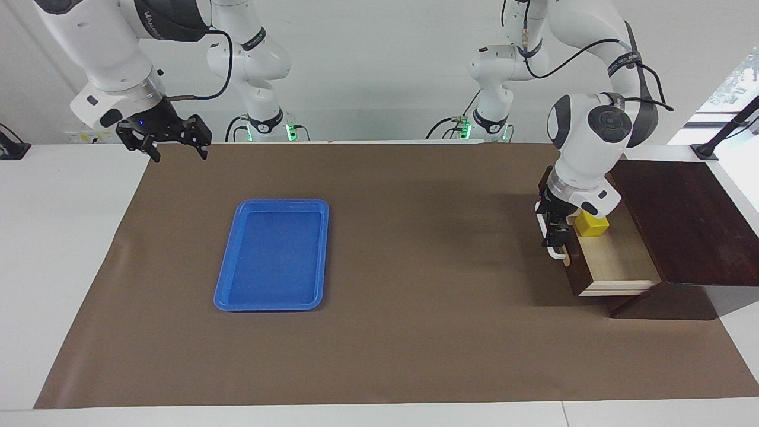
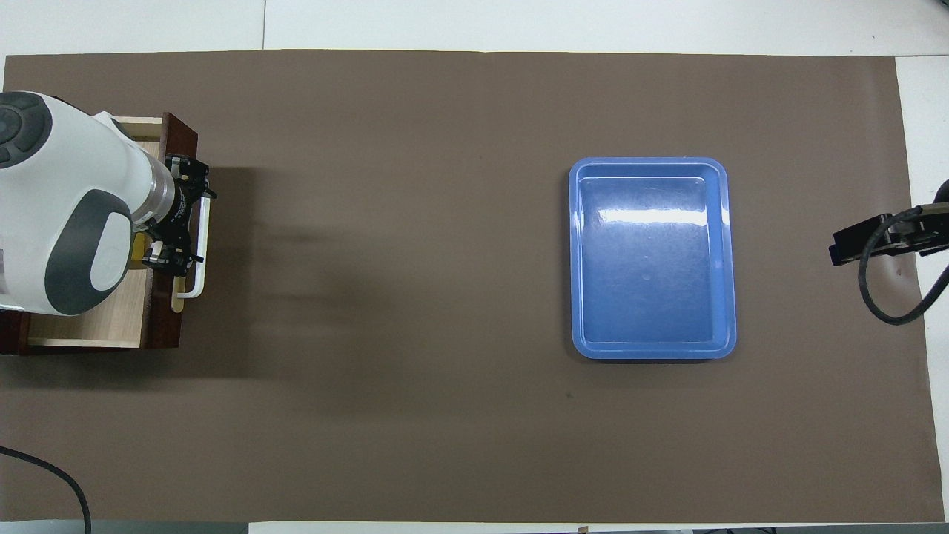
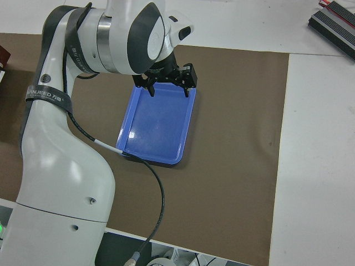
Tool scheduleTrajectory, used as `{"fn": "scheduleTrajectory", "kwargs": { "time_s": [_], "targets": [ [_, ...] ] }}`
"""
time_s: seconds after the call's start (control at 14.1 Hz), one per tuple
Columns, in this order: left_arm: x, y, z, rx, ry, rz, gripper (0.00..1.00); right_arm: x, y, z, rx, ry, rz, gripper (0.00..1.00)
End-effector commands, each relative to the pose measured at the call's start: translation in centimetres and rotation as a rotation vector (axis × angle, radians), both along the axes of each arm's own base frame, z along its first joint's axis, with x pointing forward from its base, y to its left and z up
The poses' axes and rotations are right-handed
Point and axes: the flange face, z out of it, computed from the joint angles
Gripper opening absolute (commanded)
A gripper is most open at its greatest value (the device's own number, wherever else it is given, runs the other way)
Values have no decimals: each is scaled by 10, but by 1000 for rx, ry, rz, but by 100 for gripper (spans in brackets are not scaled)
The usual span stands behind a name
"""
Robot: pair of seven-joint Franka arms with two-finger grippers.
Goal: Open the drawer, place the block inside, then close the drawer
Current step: 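Push the drawer closed with the left gripper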
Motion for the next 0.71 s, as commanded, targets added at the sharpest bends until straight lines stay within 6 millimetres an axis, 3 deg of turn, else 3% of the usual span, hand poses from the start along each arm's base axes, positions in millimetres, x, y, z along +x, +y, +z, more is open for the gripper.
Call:
{"fn": "scheduleTrajectory", "kwargs": {
  "time_s": [0.0, 0.21, 0.43, 0.64],
  "targets": [
    [-3, 15, 0, 21, -13, -6, 100, -2, 0, 2, -17, -15, -18, 100],
    [-2, 27, 1, 21, -10, -27, 100, -2, -2, 3, -15, -17, -20, 100],
    [1, 57, 1, 22, -5, -41, 100, -2, -1, 4, -9, -18, -20, 100],
    [5, 100, 4, 34, -7, -53, 100, -2, -1, 4, -7, -18, -20, 100]
  ]
}}
